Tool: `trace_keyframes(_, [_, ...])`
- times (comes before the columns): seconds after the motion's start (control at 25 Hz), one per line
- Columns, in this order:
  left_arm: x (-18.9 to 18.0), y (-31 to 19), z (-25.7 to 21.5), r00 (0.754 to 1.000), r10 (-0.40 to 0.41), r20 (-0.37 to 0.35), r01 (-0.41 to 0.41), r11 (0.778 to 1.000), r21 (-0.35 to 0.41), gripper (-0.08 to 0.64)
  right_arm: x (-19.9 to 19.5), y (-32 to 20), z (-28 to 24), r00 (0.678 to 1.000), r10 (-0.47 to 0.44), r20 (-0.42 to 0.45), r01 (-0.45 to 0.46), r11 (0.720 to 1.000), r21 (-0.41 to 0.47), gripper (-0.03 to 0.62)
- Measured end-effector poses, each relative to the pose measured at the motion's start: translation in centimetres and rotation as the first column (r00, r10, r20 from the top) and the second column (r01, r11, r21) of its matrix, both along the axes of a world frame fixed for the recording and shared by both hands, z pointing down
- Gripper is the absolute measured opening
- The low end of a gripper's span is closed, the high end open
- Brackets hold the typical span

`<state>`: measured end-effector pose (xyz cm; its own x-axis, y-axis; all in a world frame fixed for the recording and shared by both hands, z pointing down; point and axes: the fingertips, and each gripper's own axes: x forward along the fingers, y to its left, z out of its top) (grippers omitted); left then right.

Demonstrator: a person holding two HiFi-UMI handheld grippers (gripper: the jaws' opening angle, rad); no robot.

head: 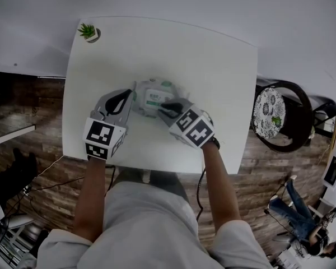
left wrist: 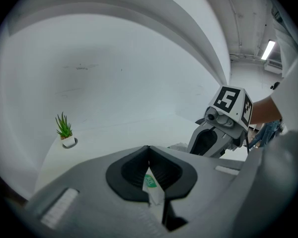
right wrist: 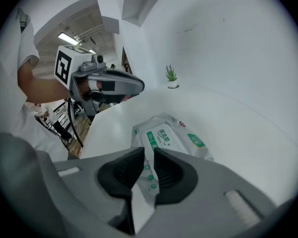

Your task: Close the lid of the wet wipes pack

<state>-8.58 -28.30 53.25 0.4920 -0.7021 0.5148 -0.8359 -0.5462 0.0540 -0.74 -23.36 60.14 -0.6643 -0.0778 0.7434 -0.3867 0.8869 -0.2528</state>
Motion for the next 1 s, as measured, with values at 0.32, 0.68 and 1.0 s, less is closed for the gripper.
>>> trace_keyframes(0.32, [0.1,1.6,-1.9,1.0,0.004,-0.016,-0.003,1.0,0.03,0.003,1.6,-0.3,-3.2,0.974,0.202,0.098,-0.21,0.974,0.08,0.064])
trace_keyframes(0.68, [0.5,2.9,-5.8,0.999,0.011,-0.043,-0.007,0.994,0.105,0.003,4.0,0.0,-8.3,0.903,0.377,0.207,-0.413,0.892,0.181,0.011])
trace_keyframes(1.0, [0.5,4.7,-9.0,0.997,0.022,-0.071,-0.01,0.987,0.159,0.003,5.3,1.3,-13.1,0.847,0.452,0.281,-0.521,0.812,0.262,0.005])
